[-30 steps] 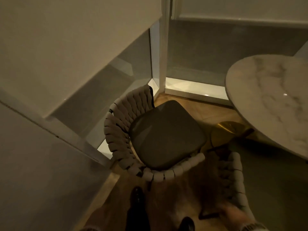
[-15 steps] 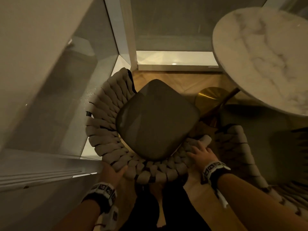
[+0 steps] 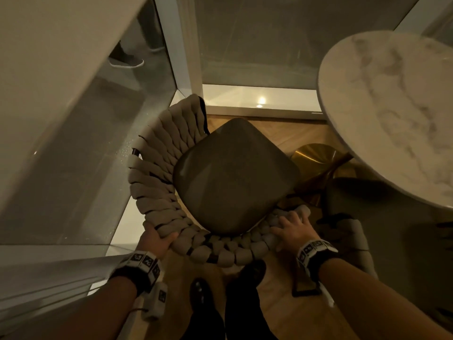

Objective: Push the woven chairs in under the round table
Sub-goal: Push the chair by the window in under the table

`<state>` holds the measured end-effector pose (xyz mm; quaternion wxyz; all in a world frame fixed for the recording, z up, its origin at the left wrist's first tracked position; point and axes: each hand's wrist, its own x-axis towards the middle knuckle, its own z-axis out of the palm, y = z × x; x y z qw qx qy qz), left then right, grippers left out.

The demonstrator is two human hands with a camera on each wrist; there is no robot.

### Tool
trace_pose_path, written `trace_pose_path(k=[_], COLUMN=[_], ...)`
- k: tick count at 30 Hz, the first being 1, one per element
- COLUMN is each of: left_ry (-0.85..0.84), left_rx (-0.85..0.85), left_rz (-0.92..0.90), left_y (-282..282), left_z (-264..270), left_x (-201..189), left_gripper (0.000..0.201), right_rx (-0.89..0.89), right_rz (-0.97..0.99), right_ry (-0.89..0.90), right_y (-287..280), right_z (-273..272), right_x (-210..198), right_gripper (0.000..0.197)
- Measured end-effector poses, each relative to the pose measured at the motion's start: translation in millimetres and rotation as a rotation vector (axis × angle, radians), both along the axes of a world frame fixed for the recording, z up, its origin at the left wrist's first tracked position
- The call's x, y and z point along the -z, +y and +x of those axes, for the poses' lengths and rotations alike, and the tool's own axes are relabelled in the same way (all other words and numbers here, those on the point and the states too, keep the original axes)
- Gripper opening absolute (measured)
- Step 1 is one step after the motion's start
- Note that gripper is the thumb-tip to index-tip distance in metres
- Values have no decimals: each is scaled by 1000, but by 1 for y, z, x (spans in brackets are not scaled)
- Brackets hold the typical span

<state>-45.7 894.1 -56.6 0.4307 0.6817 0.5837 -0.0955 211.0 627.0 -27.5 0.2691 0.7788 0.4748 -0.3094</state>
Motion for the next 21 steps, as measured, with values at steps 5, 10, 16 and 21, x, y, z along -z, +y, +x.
trace_pose_path(k=[5,10,16,21], left_ry=[21,-18,16,40], left_rx=[31,-106,-88,18], left_rz=[58,170,24,106], left_y=[35,24,-29,-10], left_z=[32,51,60,67], left_x=[-5,-13,-9,-6], left_gripper=[93,77,140,140], right_rx=[11,87,199,274], right_rz=[68,105,29,60], right_ry=[88,115,282,281], right_y=[10,1,-6,-3], right_z=[26,80,103,97], right_x=[3,7,17,17], right_gripper=[64,67,64,61])
